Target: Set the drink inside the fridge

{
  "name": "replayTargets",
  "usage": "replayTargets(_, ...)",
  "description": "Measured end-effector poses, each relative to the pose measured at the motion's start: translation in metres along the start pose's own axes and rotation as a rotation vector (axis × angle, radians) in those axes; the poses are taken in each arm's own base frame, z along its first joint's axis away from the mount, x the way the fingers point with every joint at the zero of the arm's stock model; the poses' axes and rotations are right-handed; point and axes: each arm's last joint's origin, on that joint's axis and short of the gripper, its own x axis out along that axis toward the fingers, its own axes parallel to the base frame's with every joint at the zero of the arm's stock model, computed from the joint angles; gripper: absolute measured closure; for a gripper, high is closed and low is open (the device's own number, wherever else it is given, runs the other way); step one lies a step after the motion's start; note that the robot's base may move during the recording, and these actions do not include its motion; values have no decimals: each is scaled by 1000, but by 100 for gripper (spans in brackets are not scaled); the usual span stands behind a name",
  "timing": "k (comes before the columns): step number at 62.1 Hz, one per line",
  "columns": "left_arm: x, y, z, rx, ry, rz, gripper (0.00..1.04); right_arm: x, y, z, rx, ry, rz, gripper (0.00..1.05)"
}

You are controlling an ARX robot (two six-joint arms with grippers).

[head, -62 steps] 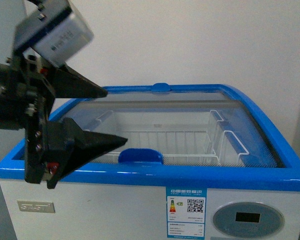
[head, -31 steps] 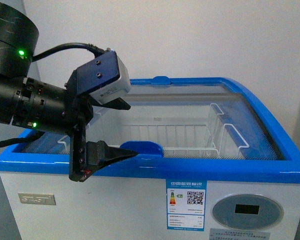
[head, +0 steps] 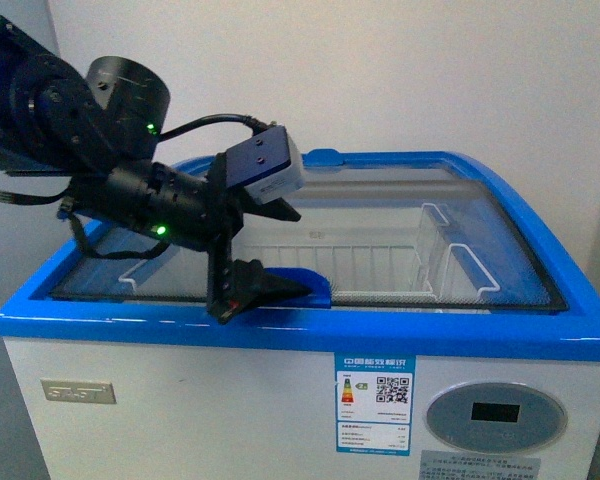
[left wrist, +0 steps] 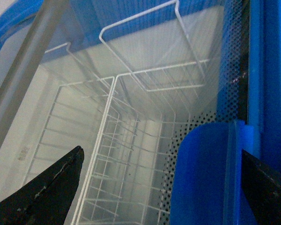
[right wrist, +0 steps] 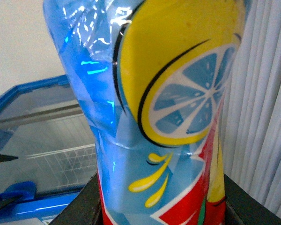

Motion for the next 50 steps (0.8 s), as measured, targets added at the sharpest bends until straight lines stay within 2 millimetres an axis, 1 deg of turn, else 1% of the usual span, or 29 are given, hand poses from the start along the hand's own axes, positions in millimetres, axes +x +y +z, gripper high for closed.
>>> replayTargets(2, 4, 4, 0, 6, -5, 6, 8, 0, 0, 0, 0, 0, 1, 64)
replayTargets(7, 15, 22, 2, 44, -1, 50, 8, 0, 0, 0, 0, 0, 0, 64)
replayTargets(11, 23, 39, 3, 79, 34, 110, 8, 0, 0, 0, 0, 0, 0, 64)
replayTargets(16, 30, 54, 3, 100, 72, 174, 8, 0, 0, 0, 0, 0, -1, 64)
replayTargets(22, 39, 77, 1, 94, 130, 304, 8, 0, 0, 0, 0, 0, -1, 64)
replayTargets(27, 43, 90, -5, 47, 189, 445, 8, 0, 0, 0, 0, 0, 0, 64)
replayTargets(35, 39, 95, -15, -57, 260, 607, 8, 0, 0, 0, 0, 0, -1, 64)
replayTargets(43, 34, 88, -16, -184, 282, 675, 8, 0, 0, 0, 0, 0, 0, 64)
replayTargets(47, 25, 84, -14, -257, 295, 720, 8, 0, 0, 0, 0, 0, 1, 64)
replayTargets(50, 13, 82, -11, -330, 288, 747, 8, 0, 0, 0, 0, 0, -1, 64)
